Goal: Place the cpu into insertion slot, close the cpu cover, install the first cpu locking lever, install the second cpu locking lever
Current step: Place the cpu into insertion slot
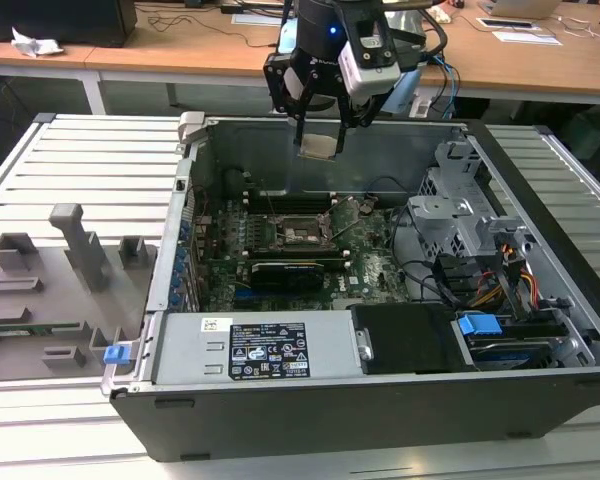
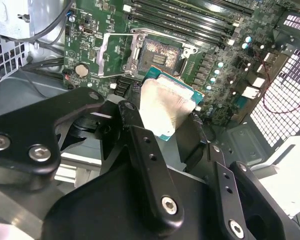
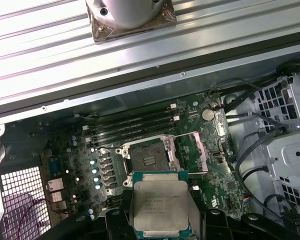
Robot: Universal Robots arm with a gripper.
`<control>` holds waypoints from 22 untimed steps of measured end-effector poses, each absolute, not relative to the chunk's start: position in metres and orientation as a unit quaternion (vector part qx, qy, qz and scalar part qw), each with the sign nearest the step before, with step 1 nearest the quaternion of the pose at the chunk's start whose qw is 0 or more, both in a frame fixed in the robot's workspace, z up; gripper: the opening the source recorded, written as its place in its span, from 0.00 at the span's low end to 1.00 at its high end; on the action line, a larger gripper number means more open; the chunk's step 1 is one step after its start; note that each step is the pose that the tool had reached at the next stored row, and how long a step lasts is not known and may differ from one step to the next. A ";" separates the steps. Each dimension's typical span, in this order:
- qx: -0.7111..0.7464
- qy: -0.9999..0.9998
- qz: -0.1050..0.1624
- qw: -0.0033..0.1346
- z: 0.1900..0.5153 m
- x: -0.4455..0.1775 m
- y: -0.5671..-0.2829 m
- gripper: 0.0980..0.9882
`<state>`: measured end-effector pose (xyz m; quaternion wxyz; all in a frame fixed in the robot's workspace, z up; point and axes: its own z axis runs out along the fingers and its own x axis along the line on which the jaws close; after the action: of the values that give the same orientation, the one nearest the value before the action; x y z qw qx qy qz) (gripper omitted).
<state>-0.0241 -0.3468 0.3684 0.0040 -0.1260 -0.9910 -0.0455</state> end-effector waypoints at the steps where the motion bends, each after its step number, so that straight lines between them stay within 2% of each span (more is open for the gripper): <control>1: -0.127 -0.991 -0.046 0.004 0.368 -0.024 -0.347 0.48; 22: -0.153 -0.987 -0.046 0.003 0.368 -0.024 -0.347 0.48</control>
<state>-0.0241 -0.3468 0.3684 0.0027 -0.1529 -0.9872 -0.0457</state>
